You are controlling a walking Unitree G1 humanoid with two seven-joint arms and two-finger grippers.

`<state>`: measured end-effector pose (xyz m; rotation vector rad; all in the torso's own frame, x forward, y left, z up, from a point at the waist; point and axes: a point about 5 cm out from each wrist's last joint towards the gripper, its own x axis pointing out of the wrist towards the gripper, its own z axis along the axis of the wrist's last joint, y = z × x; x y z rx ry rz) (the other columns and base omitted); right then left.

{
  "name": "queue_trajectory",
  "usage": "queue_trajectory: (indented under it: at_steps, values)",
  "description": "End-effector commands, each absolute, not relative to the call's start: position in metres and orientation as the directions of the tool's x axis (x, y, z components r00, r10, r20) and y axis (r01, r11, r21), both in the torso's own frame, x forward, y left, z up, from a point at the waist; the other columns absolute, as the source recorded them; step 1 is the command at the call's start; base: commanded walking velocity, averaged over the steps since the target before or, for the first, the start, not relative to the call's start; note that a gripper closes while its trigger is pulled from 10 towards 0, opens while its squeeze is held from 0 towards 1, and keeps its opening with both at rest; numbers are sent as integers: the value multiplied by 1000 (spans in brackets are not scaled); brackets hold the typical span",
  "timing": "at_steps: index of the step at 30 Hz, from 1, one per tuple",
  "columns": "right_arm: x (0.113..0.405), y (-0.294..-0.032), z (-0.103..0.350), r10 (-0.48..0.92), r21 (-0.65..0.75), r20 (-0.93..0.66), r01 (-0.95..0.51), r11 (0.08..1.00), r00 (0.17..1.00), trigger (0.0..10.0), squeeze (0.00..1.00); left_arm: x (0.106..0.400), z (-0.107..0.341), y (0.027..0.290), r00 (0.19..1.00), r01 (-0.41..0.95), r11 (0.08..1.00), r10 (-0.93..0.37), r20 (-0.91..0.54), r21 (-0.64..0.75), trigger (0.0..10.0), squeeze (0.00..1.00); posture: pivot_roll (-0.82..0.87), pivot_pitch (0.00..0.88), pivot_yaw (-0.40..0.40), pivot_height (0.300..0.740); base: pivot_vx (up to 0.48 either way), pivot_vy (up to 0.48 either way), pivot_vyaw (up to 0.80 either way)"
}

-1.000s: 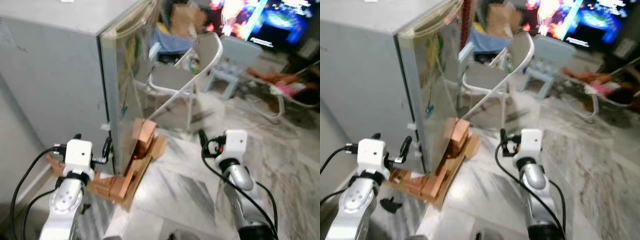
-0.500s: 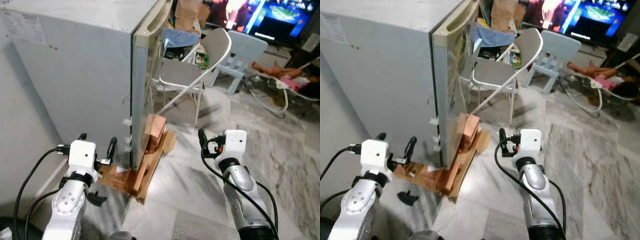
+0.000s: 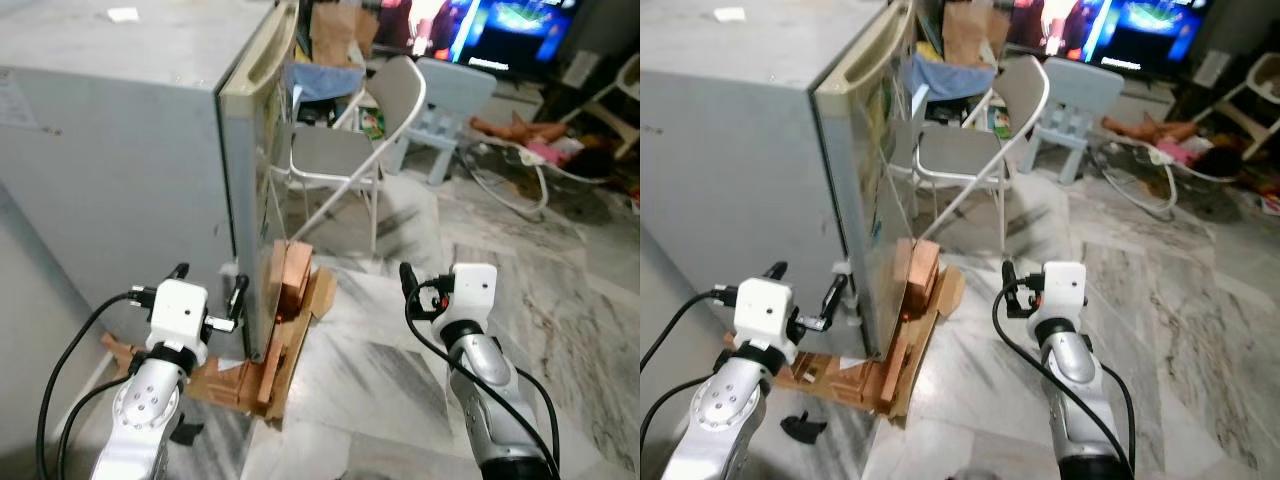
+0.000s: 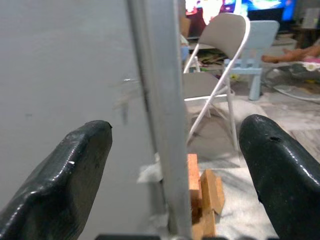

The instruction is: Restocking fridge

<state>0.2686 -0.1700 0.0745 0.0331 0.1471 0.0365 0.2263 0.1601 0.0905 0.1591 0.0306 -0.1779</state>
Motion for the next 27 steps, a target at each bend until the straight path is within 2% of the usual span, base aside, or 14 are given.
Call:
queue_trajectory:
  at_steps: [1,17,21,27]
  values:
    - [271,-173,79,33,36,-133,-28,999,991,10000,0,226,94,157,984,176,975,-174,-24,138,10000,0,133,20,-90,740,274,0,0]
    - [272,-172,78,35,37,-136,-31,999,990,10000,0,225,96,160,986,169,977,-168,-22,129,10000,0,137,23,-91,740,0,0,0]
    - [272,-173,79,33,32,-145,-29,999,989,10000,0,227,95,162,986,166,978,-163,-31,126,10000,0,135,28,-96,740,0,0,-662]
    - [264,-175,83,64,30,-181,-60,998,981,10000,0,246,96,174,992,123,985,-119,-35,119,10000,0,124,37,-103,740,0,0,-613]
